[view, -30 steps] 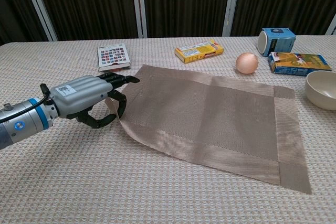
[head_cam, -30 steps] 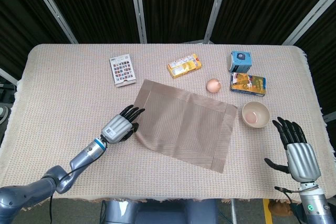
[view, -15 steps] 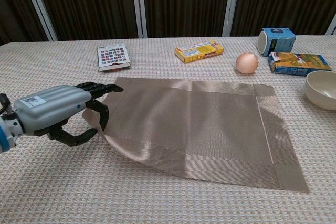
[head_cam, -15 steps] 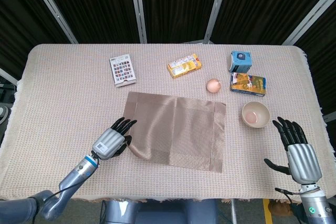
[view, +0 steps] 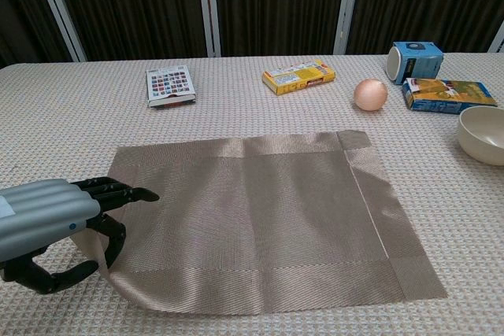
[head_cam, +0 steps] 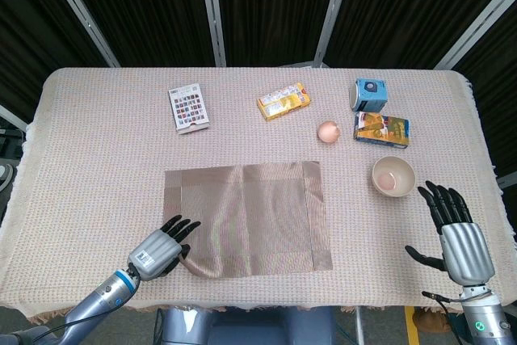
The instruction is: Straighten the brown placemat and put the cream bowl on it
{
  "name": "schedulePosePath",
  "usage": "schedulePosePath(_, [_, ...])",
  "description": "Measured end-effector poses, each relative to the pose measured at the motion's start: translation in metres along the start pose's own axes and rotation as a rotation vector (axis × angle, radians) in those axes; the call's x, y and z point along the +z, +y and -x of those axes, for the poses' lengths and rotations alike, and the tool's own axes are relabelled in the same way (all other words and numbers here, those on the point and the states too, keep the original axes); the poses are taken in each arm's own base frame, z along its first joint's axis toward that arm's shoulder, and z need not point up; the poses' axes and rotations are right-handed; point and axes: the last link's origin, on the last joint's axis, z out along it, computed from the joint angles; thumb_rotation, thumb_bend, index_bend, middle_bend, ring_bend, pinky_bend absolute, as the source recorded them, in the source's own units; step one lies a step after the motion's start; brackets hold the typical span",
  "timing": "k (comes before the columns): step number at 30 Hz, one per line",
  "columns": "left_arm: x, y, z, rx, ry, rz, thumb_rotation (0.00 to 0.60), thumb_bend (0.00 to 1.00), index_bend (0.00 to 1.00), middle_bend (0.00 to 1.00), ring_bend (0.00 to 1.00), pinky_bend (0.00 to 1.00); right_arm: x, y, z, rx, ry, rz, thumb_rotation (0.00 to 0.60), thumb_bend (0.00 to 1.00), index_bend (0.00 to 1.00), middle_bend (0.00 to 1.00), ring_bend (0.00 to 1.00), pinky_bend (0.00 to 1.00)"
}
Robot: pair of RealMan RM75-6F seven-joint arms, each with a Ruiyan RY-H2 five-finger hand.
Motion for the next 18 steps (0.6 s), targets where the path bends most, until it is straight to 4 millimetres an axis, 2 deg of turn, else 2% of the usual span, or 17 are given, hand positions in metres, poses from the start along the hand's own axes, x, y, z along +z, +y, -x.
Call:
schedulePosePath(7, [-0.005, -0.005, 0.004, 0.007, -0.014, -0.02, 0.6, 0.49, 0.68, 0.0, 0.0, 0.0, 0.0, 0.0, 0.0, 0.001, -0.001, -0.002, 0.6, 0.0, 0.0, 0.0, 0.0, 0.0])
schedulePosePath(9, [-0.006, -0.006, 0.005, 0.008, -0.014, -0.024, 0.6, 0.45, 0.63, 0.0, 0.0, 0.0, 0.0, 0.0, 0.0, 0.001, 0.0, -0.001, 0.6, 0.0, 0.0, 0.0, 0.0, 0.0])
schedulePosePath(10, [-0.007, -0.007, 0.005, 0.007, -0.014, -0.026, 0.6, 0.37, 0.56, 0.0, 0.0, 0.0, 0.0, 0.0, 0.0, 0.001, 0.0, -0.001, 0.6, 0.0, 0.0, 0.0, 0.0, 0.0])
schedulePosePath(11, [-0.008, -0.007, 0.005, 0.006, -0.016, -0.027, 0.6, 0.23, 0.41, 0.0, 0.0, 0.0, 0.0, 0.0, 0.0, 0.0, 0.0, -0.001, 0.6, 0.0, 0.0, 0.0, 0.0, 0.0])
schedulePosePath(13, [-0.01, -0.008, 0.006, 0.001, -0.02, -0.027, 0.6, 0.05, 0.15, 0.0, 0.0, 0.0, 0.0, 0.0, 0.0, -0.002, -0.001, 0.0, 0.6, 0.0, 0.0, 0.0, 0.0, 0.0])
schedulePosePath(14, [-0.011, -0.008, 0.005, -0.001, -0.021, -0.026, 0.6, 0.0, 0.04, 0.0, 0.0, 0.0, 0.0, 0.0, 0.0, -0.002, -0.003, 0.0, 0.6, 0.0, 0.0, 0.0, 0.0, 0.0])
schedulePosePath(15, [-0.013, -0.009, 0.005, -0.007, -0.021, -0.027, 0.6, 0.0, 0.01, 0.0, 0.0, 0.0, 0.0, 0.0, 0.001, -0.003, -0.004, 0.001, 0.6, 0.0, 0.0, 0.0, 0.0, 0.0])
schedulePosePath(18, [-0.017, -0.011, 0.001, -0.027, -0.007, -0.032, 0.6, 0.0, 0.0, 0.0, 0.0, 0.0, 0.0, 0.002, 0.002, -0.007, -0.011, 0.007, 0.6, 0.0, 0.0, 0.0, 0.0, 0.0])
